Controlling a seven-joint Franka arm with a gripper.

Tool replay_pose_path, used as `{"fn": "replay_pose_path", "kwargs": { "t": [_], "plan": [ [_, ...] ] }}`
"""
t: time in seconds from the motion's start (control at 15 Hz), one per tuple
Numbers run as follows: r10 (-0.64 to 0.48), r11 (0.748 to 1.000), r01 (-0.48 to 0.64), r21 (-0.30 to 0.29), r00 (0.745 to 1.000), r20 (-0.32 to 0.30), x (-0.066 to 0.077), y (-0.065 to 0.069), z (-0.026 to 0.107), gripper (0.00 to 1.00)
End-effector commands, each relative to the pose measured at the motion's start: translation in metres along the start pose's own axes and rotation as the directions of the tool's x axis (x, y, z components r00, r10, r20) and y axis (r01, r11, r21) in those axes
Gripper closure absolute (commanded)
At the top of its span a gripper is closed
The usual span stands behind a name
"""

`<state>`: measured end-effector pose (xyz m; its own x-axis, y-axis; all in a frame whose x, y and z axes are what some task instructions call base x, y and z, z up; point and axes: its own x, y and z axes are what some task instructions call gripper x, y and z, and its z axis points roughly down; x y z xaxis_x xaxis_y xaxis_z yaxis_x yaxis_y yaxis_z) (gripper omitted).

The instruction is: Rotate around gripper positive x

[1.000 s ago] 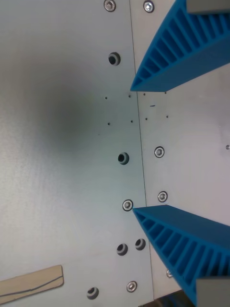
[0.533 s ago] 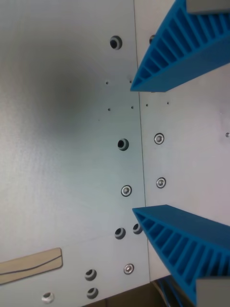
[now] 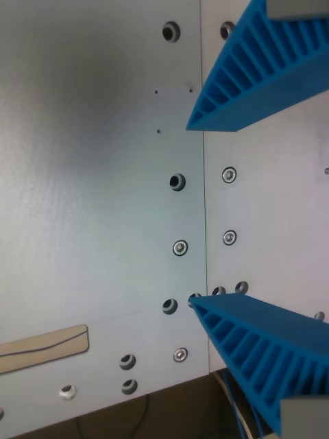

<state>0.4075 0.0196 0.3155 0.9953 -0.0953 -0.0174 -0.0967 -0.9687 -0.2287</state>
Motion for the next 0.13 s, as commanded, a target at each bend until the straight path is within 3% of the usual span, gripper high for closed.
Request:
{"fn": "replay_pose_path", "kwargs": {
  "t": [0.07, 0.13],
  "plan": [
    [-0.022, 0.975, 0.023, 0.219, 1.000, -0.007, -0.0030, 0.0047, -0.0021, 0.00],
    [-0.022, 0.973, 0.023, 0.230, 1.000, -0.007, -0.0030, 0.0047, -0.0021, 0.00]
  ]
}}
